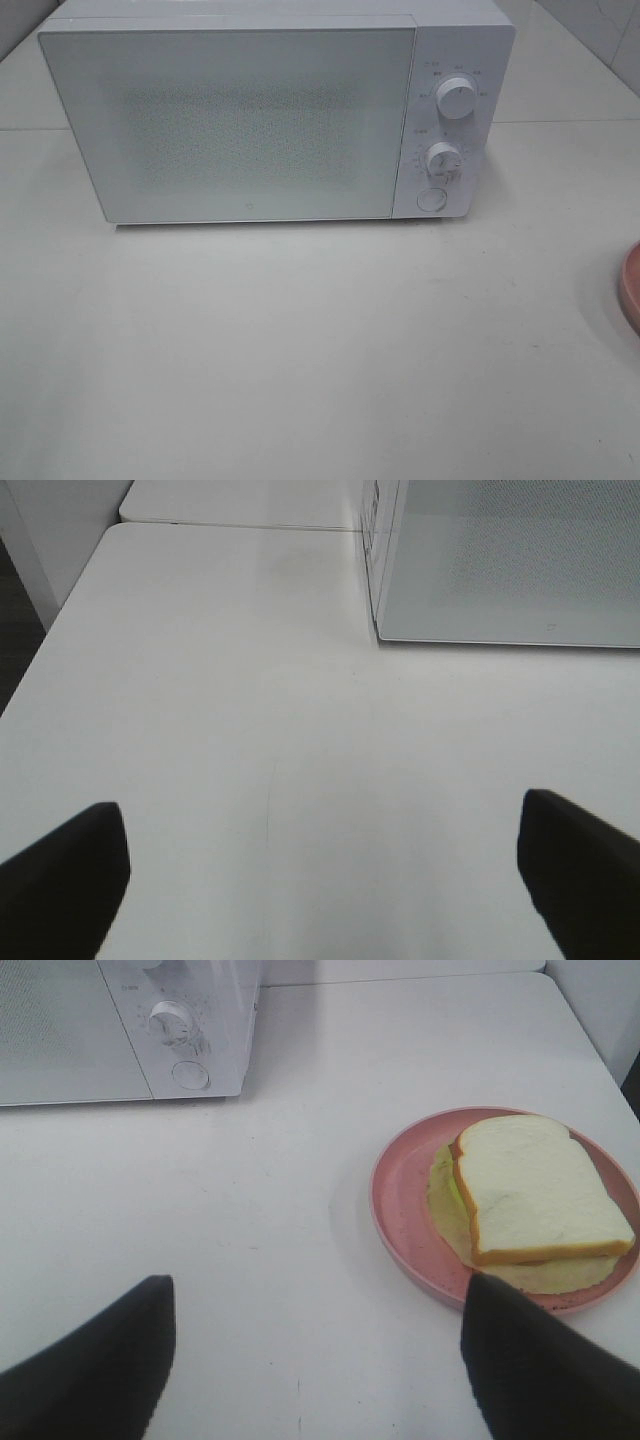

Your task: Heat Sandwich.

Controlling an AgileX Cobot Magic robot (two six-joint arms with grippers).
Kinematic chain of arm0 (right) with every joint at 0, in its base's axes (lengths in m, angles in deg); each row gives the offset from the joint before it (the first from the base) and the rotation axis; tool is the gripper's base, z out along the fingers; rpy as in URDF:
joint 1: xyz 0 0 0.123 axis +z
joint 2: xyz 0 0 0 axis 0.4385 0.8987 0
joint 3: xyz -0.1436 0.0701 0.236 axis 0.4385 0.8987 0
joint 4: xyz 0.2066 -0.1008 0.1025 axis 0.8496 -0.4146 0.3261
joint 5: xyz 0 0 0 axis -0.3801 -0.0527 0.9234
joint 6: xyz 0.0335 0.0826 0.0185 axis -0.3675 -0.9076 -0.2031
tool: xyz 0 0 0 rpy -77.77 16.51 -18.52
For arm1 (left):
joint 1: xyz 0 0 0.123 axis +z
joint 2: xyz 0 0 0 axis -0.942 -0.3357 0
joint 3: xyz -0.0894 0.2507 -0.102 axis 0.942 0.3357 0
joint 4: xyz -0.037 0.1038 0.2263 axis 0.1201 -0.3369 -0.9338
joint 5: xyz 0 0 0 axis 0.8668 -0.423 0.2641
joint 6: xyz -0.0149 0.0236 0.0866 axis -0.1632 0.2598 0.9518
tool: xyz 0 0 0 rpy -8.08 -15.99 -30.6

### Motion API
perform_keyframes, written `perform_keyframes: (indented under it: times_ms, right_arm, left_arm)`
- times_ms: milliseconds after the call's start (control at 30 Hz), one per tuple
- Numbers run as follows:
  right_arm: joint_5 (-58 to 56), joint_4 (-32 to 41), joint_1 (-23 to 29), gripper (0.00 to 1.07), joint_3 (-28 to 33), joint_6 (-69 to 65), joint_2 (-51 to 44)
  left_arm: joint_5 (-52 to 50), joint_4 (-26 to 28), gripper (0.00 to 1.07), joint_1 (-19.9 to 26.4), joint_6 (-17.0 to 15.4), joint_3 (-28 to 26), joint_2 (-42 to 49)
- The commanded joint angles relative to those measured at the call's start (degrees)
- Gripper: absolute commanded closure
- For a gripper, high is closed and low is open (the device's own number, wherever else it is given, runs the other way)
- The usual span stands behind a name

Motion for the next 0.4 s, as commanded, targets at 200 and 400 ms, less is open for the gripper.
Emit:
perform_keyframes:
  times_ms: [200,400]
  right_arm:
    - [-0.06,-0.4,-0.4,0.31,0.06,0.17,-1.55]
    - [-0.06,-0.4,-0.4,0.31,0.06,0.17,-1.55]
  left_arm:
    - [-0.52,0.29,0.03,0.11,0.0,0.11,1.6]
    - [-0.52,0.29,0.03,0.11,0.0,0.11,1.6]
